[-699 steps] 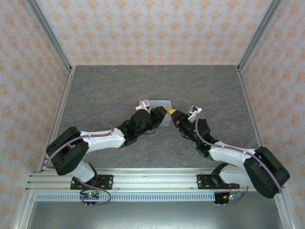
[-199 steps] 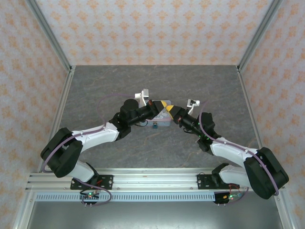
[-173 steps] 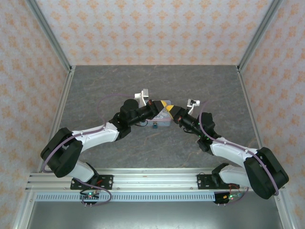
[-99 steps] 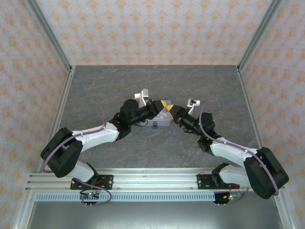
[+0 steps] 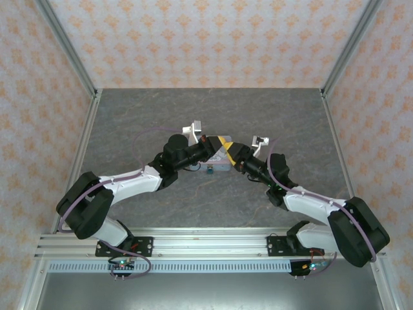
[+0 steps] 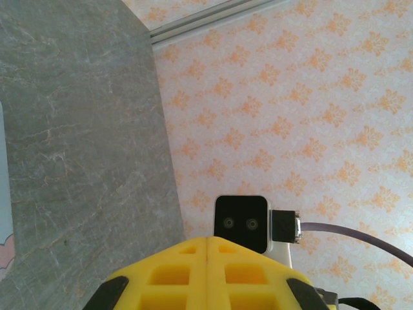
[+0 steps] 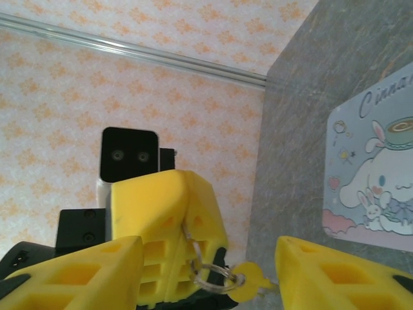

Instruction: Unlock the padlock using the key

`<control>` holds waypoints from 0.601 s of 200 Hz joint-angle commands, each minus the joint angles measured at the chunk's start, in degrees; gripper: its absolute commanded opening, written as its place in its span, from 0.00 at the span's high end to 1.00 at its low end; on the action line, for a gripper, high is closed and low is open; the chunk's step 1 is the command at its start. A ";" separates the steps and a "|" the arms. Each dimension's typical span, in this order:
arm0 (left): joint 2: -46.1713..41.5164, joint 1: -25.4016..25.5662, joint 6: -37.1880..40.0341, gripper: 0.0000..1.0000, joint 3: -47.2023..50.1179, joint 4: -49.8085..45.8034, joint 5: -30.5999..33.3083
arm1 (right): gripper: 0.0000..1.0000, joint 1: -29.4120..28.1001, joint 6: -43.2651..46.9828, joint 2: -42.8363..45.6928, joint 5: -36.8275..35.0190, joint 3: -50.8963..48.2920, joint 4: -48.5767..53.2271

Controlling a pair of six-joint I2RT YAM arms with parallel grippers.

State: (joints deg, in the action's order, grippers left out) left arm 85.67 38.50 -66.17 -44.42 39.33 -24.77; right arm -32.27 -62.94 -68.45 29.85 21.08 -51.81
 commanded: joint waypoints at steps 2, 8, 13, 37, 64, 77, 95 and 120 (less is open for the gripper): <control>-0.28 -0.27 -0.36 1.00 0.79 2.15 1.02 | 0.43 0.44 3.27 3.61 -2.55 -0.53 2.89; -0.39 -0.27 -0.28 1.00 0.90 2.11 1.04 | 0.43 0.85 4.01 4.42 -2.86 -0.30 4.06; -0.49 -0.27 -0.27 1.00 0.92 1.98 0.90 | 0.43 1.24 4.52 5.14 -3.03 -0.10 4.96; -0.94 -0.29 -0.10 1.00 1.17 1.58 0.78 | 0.44 3.51 6.57 7.75 -2.27 1.24 8.66; -1.20 -0.23 -0.10 1.00 1.38 1.67 0.69 | 0.46 5.01 7.54 7.61 -0.25 3.01 10.37; -1.12 -0.24 -0.19 1.00 1.40 1.82 0.69 | 0.47 4.96 7.08 6.09 1.44 3.77 9.18; -1.05 -0.18 -0.19 1.00 1.26 1.80 0.56 | 0.47 4.94 5.35 3.27 3.63 4.29 5.44; -0.79 -0.18 -0.27 1.00 0.94 1.89 0.53 | 0.50 4.09 4.41 0.90 4.60 4.99 2.41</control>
State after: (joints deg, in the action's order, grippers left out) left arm 85.67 38.50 -66.15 -43.62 39.31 -24.67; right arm -27.51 -57.80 -66.06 31.62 24.10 -44.25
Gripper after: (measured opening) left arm 0.045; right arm 0.516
